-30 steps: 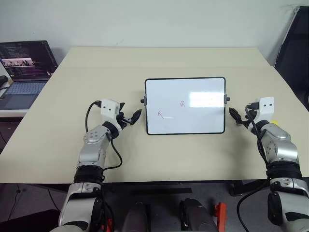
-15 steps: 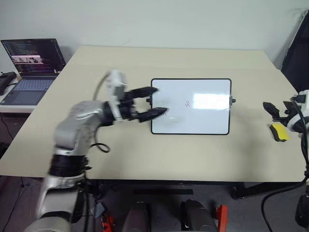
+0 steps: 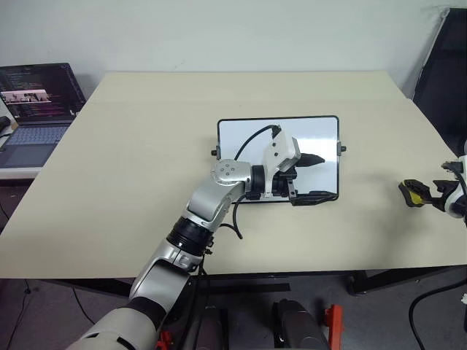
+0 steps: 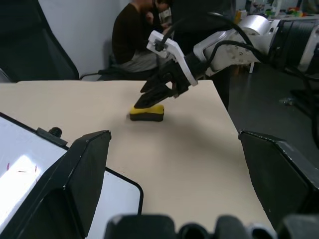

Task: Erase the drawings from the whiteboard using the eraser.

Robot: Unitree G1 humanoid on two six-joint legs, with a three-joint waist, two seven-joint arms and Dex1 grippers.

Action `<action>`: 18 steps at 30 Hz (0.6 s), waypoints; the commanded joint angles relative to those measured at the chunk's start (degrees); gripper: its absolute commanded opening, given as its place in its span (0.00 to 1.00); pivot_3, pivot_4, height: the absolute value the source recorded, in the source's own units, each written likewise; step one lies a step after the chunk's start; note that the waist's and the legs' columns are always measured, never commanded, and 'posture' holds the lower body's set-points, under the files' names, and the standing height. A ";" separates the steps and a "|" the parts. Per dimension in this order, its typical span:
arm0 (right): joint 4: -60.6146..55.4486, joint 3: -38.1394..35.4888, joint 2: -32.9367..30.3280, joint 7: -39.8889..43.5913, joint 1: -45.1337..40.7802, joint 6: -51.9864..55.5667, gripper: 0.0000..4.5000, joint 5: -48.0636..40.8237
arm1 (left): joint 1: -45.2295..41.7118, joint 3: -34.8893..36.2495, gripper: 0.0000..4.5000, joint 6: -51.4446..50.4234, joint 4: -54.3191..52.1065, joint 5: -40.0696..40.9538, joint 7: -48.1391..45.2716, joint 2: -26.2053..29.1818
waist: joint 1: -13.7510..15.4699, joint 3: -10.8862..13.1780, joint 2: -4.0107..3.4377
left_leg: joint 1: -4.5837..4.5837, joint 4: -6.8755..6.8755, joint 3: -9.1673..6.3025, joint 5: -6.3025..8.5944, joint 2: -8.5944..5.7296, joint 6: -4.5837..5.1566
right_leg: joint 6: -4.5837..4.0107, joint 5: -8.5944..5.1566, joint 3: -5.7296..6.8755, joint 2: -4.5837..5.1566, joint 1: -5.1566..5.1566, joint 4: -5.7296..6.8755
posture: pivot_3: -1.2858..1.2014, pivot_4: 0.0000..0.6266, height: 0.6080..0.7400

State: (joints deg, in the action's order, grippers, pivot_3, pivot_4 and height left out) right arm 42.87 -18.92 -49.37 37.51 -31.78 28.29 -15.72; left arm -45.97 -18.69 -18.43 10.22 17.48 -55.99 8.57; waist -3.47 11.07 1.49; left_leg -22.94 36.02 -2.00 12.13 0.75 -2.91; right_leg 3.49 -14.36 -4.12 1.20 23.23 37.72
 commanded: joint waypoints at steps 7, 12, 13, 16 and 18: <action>2.33 -0.36 -1.22 1.22 -1.54 0.24 0.99 0.62 | 1.11 0.84 1.00 -0.33 -2.44 -0.21 -0.19 0.13 | 0.12 0.00 0.00 | -0.01 0.01 0.00 0.00 0.00 0.00 | 0.01 0.01 0.00 0.00 0.00 0.00 | 0.52 0.24 1.00; 2.12 -0.37 -0.94 0.99 -0.85 0.57 0.70 0.71 | 1.91 1.45 1.00 -0.68 -2.77 -0.37 -0.06 0.92 | 0.12 0.00 0.00 | 0.00 0.01 0.00 0.00 0.00 0.00 | 0.01 0.01 0.00 0.00 0.00 0.00 | 0.52 0.24 1.00; 1.99 -0.35 -0.90 0.98 -0.78 0.61 0.61 0.72 | 1.98 1.52 1.00 -0.74 -2.83 -0.36 -0.05 1.02 | 0.12 0.00 0.00 | 0.00 0.01 0.00 0.00 0.00 0.00 | 0.01 0.01 0.00 0.00 0.00 0.00 | 0.52 0.24 1.00; 2.44 0.40 -0.76 0.81 -0.82 0.55 0.38 1.39 | 1.84 1.77 1.00 -0.67 -2.42 -0.50 0.31 0.99 | 0.13 0.00 0.00 | -0.01 0.01 0.00 0.00 0.00 0.00 | 0.01 0.01 0.00 0.00 0.00 0.01 | 0.52 0.24 1.00; 2.29 0.83 -0.59 0.92 -0.83 0.66 0.23 1.62 | 1.66 1.95 1.00 -0.57 -2.11 -0.57 0.52 0.90 | 0.13 0.00 0.00 | -0.01 0.01 0.00 0.00 0.00 0.00 | 0.01 0.01 0.00 0.00 0.00 0.01 | 0.52 0.24 1.00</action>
State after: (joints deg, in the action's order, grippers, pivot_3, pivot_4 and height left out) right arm 45.46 -18.36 -49.35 38.43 -32.33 28.68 -14.56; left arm -43.51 -17.78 -19.55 9.67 16.70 -55.63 9.79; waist -3.33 11.06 1.49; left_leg -22.94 36.04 -2.00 12.13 0.74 -2.91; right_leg 3.50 -14.35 -4.12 1.20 23.22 37.73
